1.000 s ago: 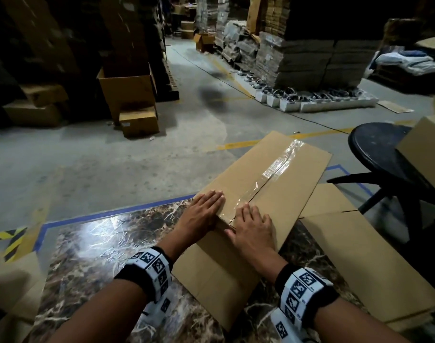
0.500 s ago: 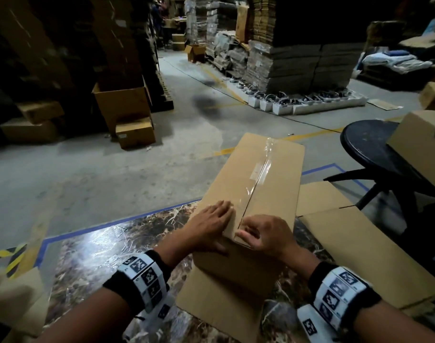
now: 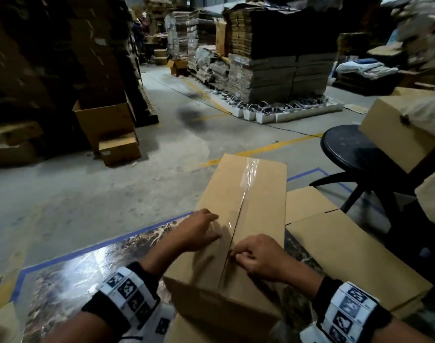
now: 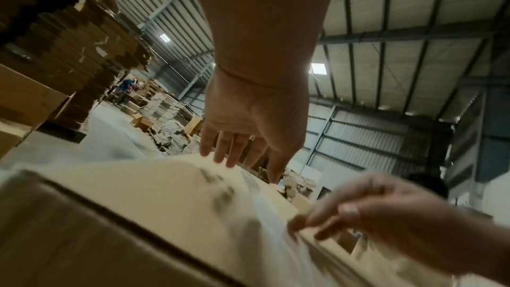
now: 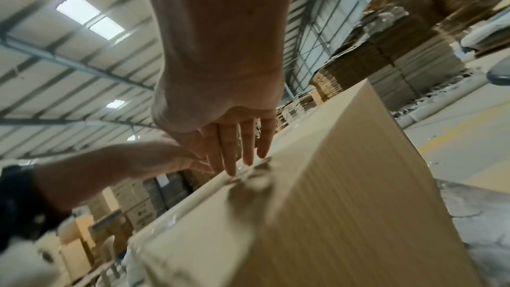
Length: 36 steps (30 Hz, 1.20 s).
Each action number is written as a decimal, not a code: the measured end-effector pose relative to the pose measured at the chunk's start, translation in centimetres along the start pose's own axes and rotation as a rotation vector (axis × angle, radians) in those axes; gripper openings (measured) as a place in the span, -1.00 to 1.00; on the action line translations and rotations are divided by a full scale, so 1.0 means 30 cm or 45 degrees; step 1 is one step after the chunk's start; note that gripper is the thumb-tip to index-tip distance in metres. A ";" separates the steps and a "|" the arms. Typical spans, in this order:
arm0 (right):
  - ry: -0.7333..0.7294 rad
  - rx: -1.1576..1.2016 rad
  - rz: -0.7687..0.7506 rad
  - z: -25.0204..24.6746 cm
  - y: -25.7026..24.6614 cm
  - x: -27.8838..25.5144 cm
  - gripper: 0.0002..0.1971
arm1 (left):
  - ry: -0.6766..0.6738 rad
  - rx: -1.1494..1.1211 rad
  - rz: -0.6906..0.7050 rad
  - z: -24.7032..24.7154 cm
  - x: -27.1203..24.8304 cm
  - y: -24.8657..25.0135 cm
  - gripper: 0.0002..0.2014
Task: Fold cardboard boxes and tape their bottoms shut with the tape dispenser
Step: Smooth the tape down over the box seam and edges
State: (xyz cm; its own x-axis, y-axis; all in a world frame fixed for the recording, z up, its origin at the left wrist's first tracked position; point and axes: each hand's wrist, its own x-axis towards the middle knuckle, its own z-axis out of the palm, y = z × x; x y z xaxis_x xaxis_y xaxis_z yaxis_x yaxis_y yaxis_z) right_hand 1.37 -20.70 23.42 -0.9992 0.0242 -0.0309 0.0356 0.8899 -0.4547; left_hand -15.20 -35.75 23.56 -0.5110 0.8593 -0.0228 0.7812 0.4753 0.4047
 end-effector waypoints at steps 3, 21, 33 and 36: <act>0.231 0.055 0.101 -0.028 0.066 0.051 -0.68 | -0.018 0.082 -0.088 0.094 0.081 0.060 -0.31; -0.118 -0.458 0.355 -0.191 0.559 0.537 0.09 | 0.053 0.408 -0.294 0.277 0.185 0.090 -0.02; 0.102 -0.232 0.618 -0.362 0.760 0.764 0.08 | 0.129 0.520 -0.314 0.303 0.180 0.084 -0.24; 0.129 -0.076 0.676 -0.365 0.823 0.818 -0.24 | 0.147 0.535 -0.305 0.307 0.178 0.086 -0.25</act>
State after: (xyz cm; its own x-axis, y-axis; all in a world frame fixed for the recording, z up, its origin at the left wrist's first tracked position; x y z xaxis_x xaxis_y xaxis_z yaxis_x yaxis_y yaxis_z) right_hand -22.44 6.86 21.17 -0.8406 0.5188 -0.1555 0.5381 0.7676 -0.3481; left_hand -12.61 -28.20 16.04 -0.7117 0.7012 0.0412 0.7017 0.7124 -0.0038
